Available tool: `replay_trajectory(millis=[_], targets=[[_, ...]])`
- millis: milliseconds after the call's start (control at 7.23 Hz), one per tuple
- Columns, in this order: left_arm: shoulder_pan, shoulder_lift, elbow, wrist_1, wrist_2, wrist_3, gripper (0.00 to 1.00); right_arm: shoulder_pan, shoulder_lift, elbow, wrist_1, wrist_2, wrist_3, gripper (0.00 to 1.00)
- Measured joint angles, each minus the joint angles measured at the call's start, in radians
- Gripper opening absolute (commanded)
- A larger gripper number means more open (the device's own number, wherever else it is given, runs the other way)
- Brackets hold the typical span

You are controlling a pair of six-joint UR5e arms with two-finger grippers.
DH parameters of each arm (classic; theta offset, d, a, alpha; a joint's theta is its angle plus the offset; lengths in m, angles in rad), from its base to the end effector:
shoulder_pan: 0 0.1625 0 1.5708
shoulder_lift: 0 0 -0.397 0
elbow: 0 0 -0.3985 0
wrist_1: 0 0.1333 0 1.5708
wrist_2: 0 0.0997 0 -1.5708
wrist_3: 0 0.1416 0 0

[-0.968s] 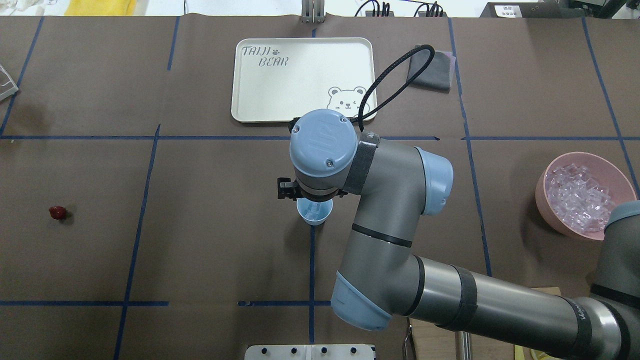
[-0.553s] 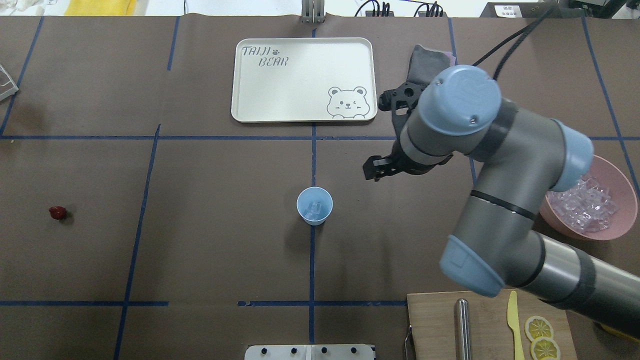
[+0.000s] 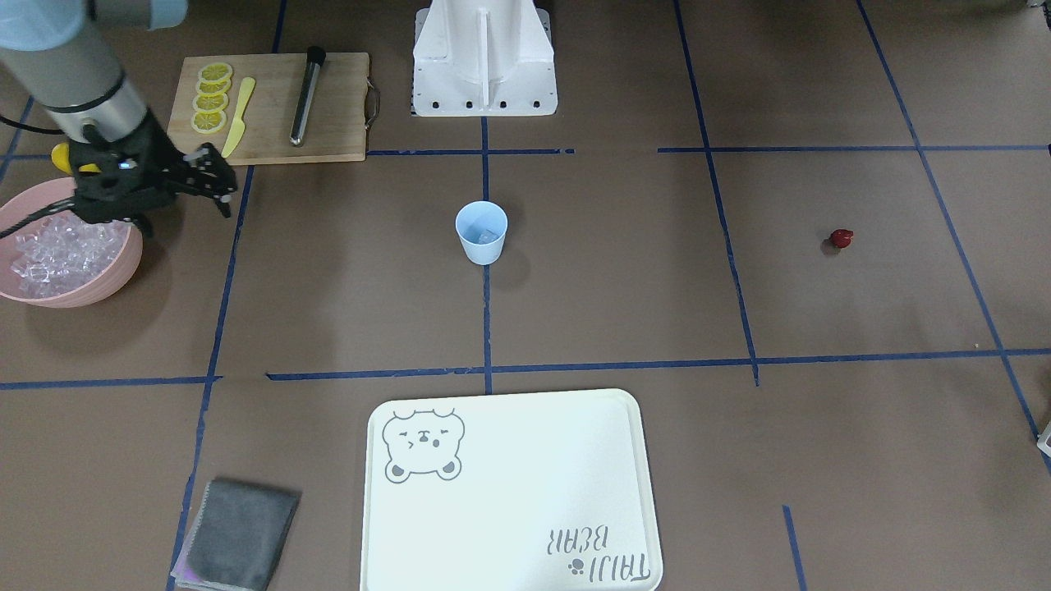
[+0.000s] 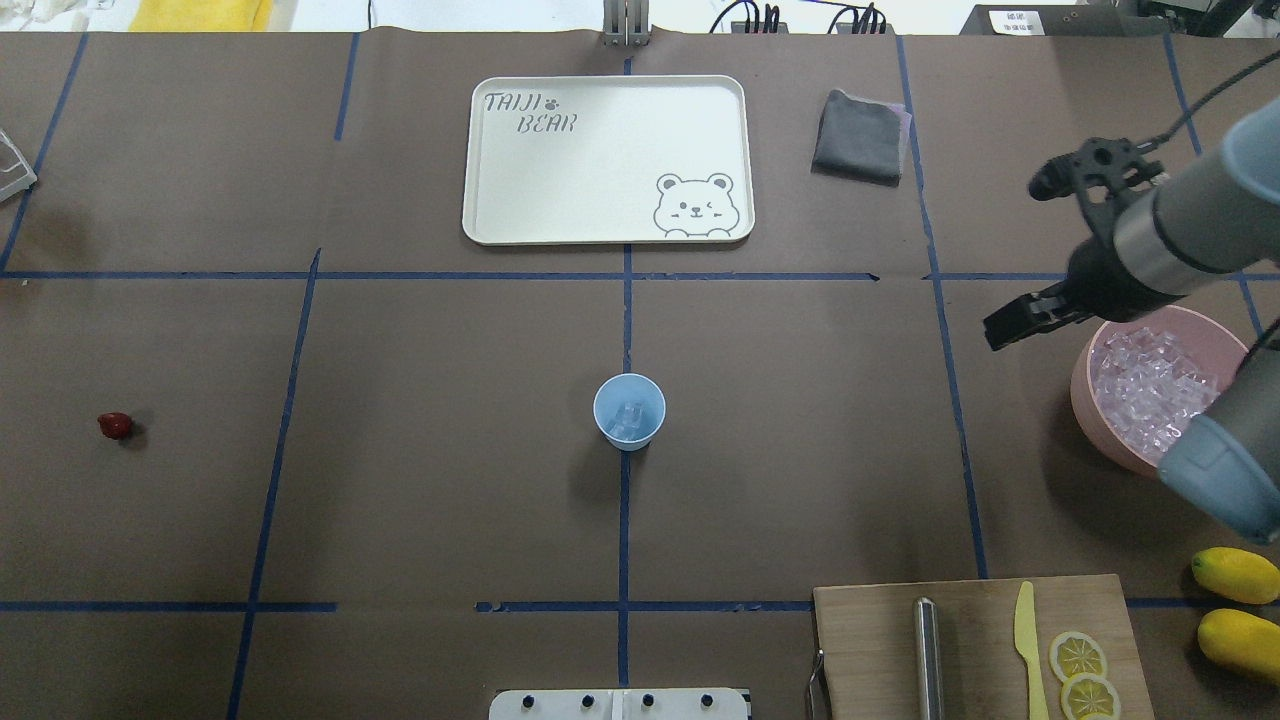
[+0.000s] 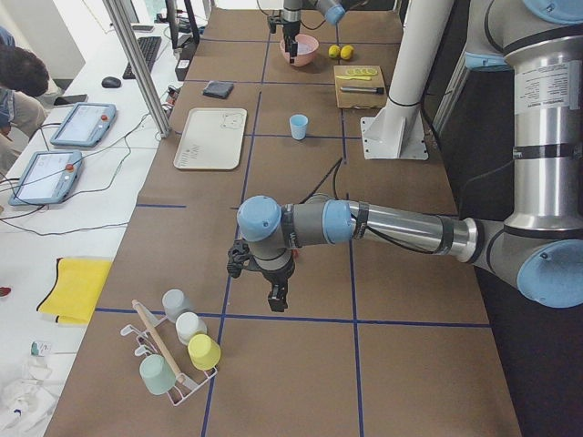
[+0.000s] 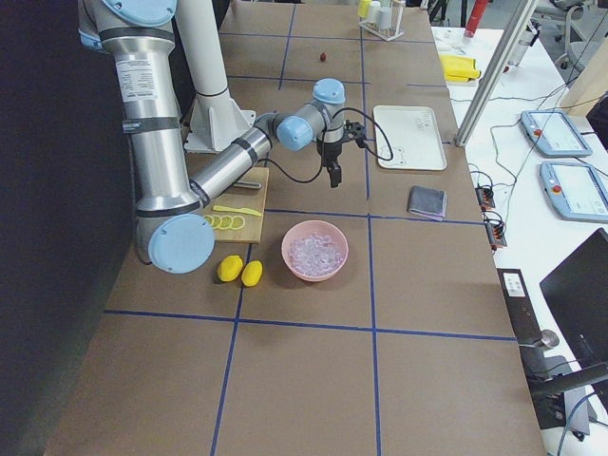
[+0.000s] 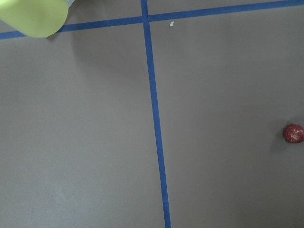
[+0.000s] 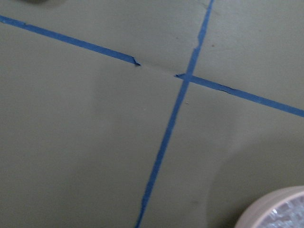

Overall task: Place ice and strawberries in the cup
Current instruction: 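Move the right gripper back to the pink bowl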

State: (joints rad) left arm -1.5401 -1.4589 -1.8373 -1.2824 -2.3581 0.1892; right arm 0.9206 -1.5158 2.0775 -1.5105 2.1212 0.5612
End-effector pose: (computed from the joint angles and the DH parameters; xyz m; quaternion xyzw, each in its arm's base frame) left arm -0.0196 -0.4357 0.6080 -0.0312 0.3864 0.0756 0.9187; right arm -0.2618 -0.4422 0.3866 0.0948 -0.3803 -0.1238 0.9116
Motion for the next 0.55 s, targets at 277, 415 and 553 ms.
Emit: replay_trajectory(millis=[277,415,553], targets=[[0.0,0.0,-0.003,0.0,-0.001,0.0,1.0,0.096,-0.175,-0.007,0.165,0.079,-0.056,1.0],[0.0,-0.001,-0.003,0.0,-0.001,0.001,1.0,0.133,-0.22,-0.007,0.189,0.111,-0.082,1.0],[0.0,-0.001,-0.003,0.0,0.0,0.001,1.0,0.154,-0.249,-0.009,0.198,0.127,-0.101,1.0]])
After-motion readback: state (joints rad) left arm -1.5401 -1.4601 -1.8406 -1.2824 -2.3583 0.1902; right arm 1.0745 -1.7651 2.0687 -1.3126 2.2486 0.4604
